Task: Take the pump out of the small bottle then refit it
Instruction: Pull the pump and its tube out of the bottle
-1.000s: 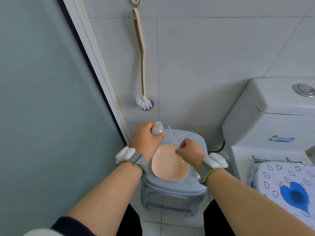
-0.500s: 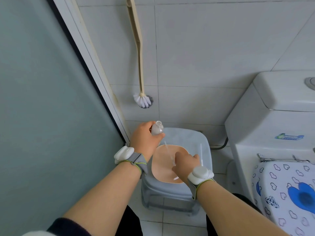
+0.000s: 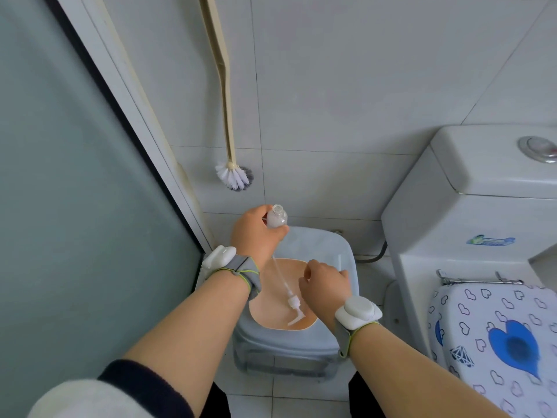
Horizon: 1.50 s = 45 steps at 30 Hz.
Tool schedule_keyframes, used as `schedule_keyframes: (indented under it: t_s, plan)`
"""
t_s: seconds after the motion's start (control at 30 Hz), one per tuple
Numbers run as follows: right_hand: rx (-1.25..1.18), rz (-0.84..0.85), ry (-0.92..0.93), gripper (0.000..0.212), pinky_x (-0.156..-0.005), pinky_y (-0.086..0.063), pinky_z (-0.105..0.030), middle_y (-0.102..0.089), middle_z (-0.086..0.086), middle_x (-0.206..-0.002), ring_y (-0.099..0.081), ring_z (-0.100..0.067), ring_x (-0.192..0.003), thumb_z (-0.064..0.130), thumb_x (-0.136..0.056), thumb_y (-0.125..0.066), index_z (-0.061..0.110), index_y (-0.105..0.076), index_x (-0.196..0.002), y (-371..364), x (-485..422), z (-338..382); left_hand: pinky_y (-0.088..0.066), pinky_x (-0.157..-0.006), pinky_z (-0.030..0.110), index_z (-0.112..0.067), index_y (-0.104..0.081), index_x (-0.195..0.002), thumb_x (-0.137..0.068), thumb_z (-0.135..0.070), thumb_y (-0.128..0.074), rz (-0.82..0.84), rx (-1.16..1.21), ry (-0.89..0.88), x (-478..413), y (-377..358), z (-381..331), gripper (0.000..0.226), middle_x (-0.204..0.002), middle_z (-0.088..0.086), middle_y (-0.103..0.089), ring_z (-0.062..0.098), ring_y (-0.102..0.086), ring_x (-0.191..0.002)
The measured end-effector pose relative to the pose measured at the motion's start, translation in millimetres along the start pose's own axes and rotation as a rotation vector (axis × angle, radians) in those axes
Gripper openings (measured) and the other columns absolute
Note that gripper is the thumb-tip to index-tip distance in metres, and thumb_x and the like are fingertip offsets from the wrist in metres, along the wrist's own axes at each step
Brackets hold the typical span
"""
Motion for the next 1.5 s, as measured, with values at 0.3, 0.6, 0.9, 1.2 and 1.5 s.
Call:
schedule_keyframes:
  t_s: [0.3,0.6,0.9,1.2,1.5]
  plan:
    - [-0.058,-0.112,-0.079,0.016,-0.076,-0.030,-0.032,-0.065,0.003,-0.075,-0.057,-0.022,-0.071,0.015,-0.084,-0.043,0.019,-0.057,-0.079,6.2,0.9,-35.9,-0.052,-0.075,0.030,-0.023,-0.070,-0.098,-0.068,-0.022,-0.077,0.079,-0.022,0.067,-11.8,-40.3,9.8,0.031,-0.089,0.002,-0.074,0.024,-0.067,-0.085]
    - [-0.035,-0.120,-0.163,0.010,-0.073,-0.031,-0.033,-0.048,0.009,-0.060,-0.049,-0.020,-0.061,0.013,-0.079,-0.045,0.022,-0.046,-0.075,-1.8,-4.9,-58.1,-0.055,-0.076,0.033,-0.024,-0.070,-0.094,-0.066,-0.022,-0.078,0.092,-0.023,0.067,-14.5,-55.4,10.9,0.029,-0.087,0.001,-0.074,0.024,-0.068,-0.083]
    - [-0.087,0.059,-0.450,0.029,-0.075,-0.032,-0.037,-0.055,0.002,-0.082,-0.057,-0.025,-0.077,0.028,-0.068,-0.052,0.018,-0.038,-0.092,-17.4,13.8,-86.9,-0.048,-0.070,0.025,-0.030,-0.066,-0.086,-0.067,-0.023,-0.077,0.054,0.038,0.024,-8.4,-46.1,3.1,0.023,-0.082,-0.004,-0.069,0.018,-0.064,-0.079]
    - [-0.079,0.182,-0.416,0.017,-0.074,-0.031,-0.036,-0.052,0.004,-0.074,-0.050,-0.018,-0.063,0.017,-0.077,-0.050,0.018,-0.037,-0.088,-18.6,32.6,-81.4,-0.046,-0.072,0.025,-0.024,-0.069,-0.093,-0.069,-0.021,-0.078,0.015,0.051,-0.025,4.0,-27.2,-8.1,0.025,-0.091,0.001,-0.070,0.016,-0.060,-0.079]
    - [-0.099,0.105,-0.426,0.016,-0.077,-0.028,-0.035,-0.055,0.005,-0.080,-0.050,-0.017,-0.066,0.018,-0.078,-0.047,0.018,-0.051,-0.094,2.3,26.7,-79.4,-0.049,-0.075,0.028,-0.024,-0.069,-0.095,-0.068,-0.022,-0.078,-0.006,0.050,-0.036,17.2,-6.5,-17.5,0.028,-0.095,0.002,-0.070,0.018,-0.062,-0.084]
Point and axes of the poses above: each hand's wrist, its own x-axis away from the middle knuckle, its own y-axis out of the back of the hand, z = x × y, the point moved 8 cm from there along -x, towards the middle knuckle
